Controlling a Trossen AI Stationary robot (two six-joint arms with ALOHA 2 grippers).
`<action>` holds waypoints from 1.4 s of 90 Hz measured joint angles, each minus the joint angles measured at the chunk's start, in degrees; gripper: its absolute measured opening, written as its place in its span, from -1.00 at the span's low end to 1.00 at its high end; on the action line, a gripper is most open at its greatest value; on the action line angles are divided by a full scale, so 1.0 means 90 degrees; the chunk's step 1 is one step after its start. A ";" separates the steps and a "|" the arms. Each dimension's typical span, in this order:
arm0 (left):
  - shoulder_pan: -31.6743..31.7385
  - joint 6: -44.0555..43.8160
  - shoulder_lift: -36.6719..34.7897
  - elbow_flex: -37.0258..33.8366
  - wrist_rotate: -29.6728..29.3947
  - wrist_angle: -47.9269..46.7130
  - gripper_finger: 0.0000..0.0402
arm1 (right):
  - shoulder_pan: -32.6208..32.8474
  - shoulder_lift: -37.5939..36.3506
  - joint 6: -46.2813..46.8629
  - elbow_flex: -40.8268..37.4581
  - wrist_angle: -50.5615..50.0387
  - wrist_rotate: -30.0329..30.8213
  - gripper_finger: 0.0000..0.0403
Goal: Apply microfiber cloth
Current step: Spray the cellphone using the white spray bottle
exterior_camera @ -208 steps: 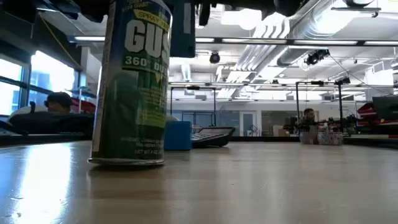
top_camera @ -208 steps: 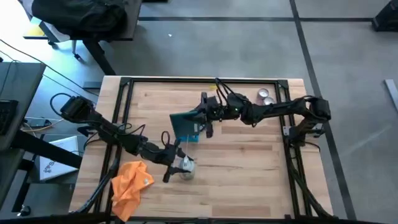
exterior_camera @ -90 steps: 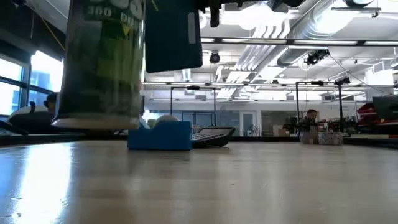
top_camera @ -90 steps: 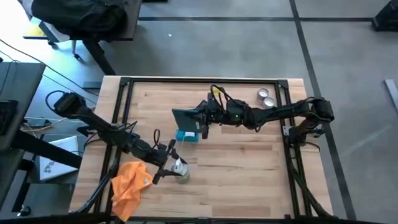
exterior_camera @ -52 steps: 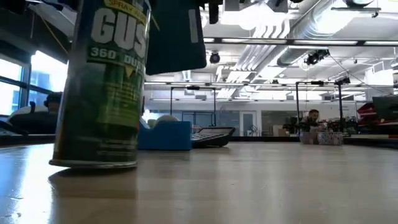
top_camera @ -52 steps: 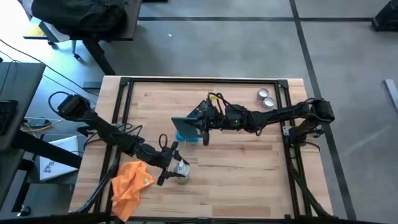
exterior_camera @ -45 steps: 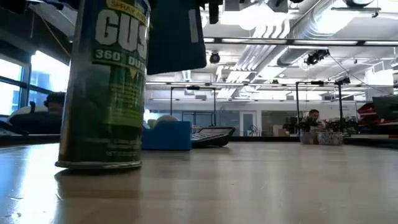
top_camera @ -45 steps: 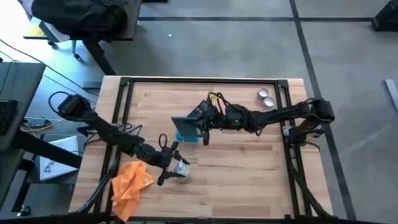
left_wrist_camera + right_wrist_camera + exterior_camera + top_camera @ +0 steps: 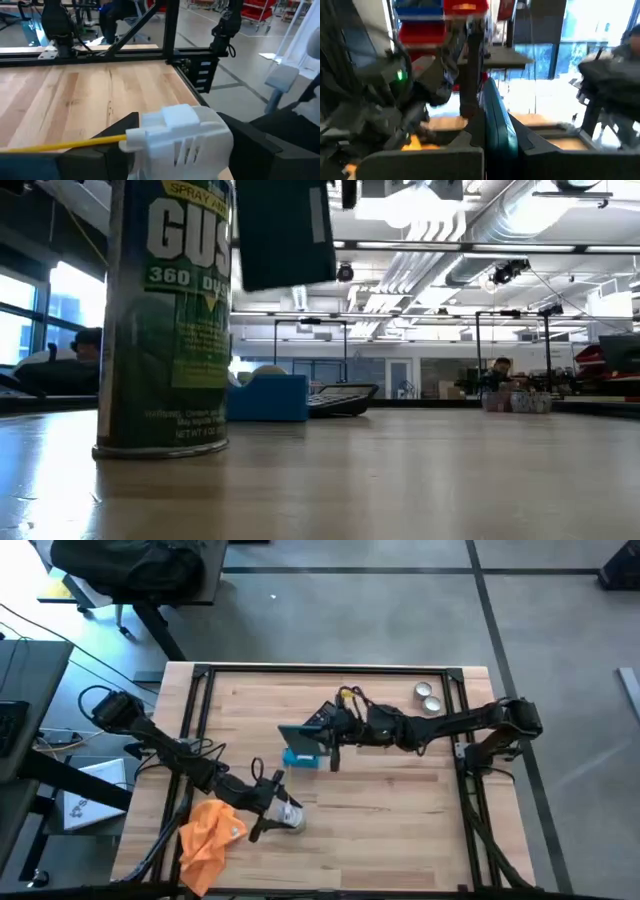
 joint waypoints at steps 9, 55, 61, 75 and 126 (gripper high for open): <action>-0.0072 -0.0079 -0.0166 0.0000 -0.0113 -0.0211 0.19 | -0.0001 -0.0363 -0.0091 0.0004 -0.0192 0.0024 -1.00; -0.0058 -0.0776 -0.0698 0.0000 -0.0528 -0.1114 0.19 | 0.0843 -0.0837 0.0285 0.0005 -0.1371 0.0022 -1.00; -0.0056 -0.0996 -0.0643 0.0000 -0.0795 -0.1130 0.19 | 0.0994 -0.0837 0.0380 0.0005 -0.1542 0.0023 -1.00; -0.0057 -0.1424 -0.0618 0.0000 -0.1084 -0.1148 0.19 | 0.1383 -0.0837 0.0511 0.0005 -0.1815 0.0189 -1.00; -0.0083 -0.2283 -0.0678 0.0007 -0.0736 -0.1575 0.59 | 0.1967 -0.0239 0.0350 0.0005 -0.2247 0.1457 -1.00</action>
